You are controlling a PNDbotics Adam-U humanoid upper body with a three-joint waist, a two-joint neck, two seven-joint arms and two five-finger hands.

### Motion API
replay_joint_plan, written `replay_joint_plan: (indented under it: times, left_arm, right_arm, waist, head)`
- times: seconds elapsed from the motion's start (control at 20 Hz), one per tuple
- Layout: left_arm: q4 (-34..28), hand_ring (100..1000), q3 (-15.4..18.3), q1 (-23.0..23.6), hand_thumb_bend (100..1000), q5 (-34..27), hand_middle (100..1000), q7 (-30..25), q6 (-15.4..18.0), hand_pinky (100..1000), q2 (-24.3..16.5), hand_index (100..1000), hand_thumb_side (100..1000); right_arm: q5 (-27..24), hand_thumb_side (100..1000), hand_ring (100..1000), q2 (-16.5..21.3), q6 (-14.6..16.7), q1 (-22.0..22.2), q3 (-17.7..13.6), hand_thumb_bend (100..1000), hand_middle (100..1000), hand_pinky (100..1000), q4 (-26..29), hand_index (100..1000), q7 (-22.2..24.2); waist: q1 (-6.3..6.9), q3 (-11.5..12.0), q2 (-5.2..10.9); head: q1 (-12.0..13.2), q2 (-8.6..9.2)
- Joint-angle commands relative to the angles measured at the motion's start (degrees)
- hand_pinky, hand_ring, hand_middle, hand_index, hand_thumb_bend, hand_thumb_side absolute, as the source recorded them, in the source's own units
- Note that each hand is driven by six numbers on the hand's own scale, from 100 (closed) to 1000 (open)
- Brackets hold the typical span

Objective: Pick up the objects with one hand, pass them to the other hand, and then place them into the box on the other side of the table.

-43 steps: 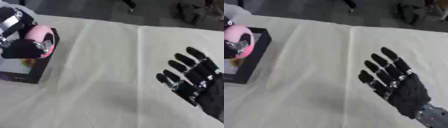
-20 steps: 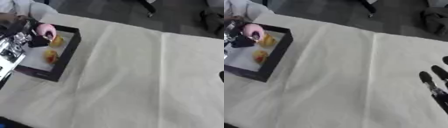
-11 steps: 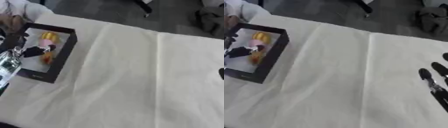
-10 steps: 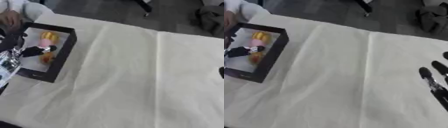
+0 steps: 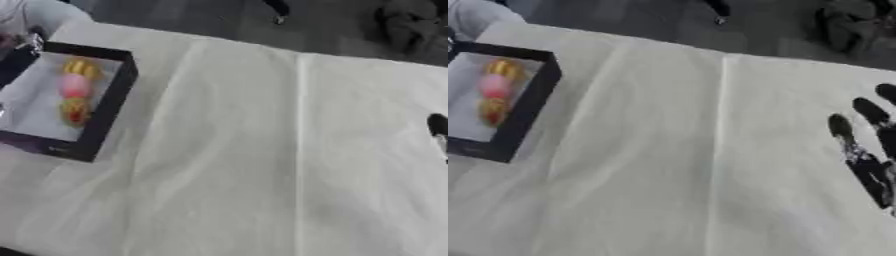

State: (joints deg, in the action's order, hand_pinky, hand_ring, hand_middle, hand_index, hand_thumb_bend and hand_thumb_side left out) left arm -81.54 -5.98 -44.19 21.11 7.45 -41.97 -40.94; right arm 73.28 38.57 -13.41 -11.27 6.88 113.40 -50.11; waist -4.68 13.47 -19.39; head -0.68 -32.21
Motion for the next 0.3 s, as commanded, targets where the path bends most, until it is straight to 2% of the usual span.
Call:
replay_joint_plan:
  times: [0.05,0.1,0.15,0.2,0.25,0.3]
  left_arm:
    - [-5.20,700,2.30,0.66,309,-2.68,824,0.27,2.51,1000,0.90,915,1000]
    - [-6.52,696,2.36,1.46,330,-3.50,820,0.79,3.32,1000,1.45,911,1000]
    - [-7.88,690,2.52,2.40,324,-4.33,816,1.48,4.15,1000,2.14,907,1000]
    - [-9.17,685,2.72,3.41,277,-5.13,814,2.21,4.95,1000,3.10,907,1000]
    - [-10.49,685,2.83,4.47,263,-5.94,815,2.99,5.76,1000,4.09,906,1000]
    - [-11.82,683,2.86,5.53,295,-6.75,814,3.79,6.57,1000,4.86,906,956]
  right_arm:
    - [-2.84,172,681,-2.40,-4.50,0.30,-2.10,219,599,675,1.19,677,-0.60]
    - [-3.65,182,681,-3.66,-5.31,0.44,-2.36,211,594,661,1.19,685,0.12]
    - [-4.49,159,687,-4.94,-6.15,0.58,-2.52,259,595,651,1.19,698,0.90]
    - [-5.28,113,698,-6.20,-6.94,0.82,-2.65,350,600,641,1.19,712,1.68]
    - [-6.09,102,700,-7.45,-7.75,1.10,-2.64,375,603,638,1.19,718,2.47]
    - [-6.91,100,705,-8.58,-8.57,1.31,-2.50,386,607,626,1.19,732,3.29]
  waist:
    - [0.58,0.09,1.54]
    - [0.65,0.13,1.57]
    - [0.70,0.17,1.59]
    - [0.75,0.20,1.60]
    - [0.79,0.24,1.63]
    - [0.83,0.27,1.66]
  head:
    - [-2.18,-0.69]
    - [-2.92,-0.82]
    - [-3.79,-0.93]
    - [-4.90,-0.95]
    - [-6.03,-0.96]
    - [-7.06,-0.98]
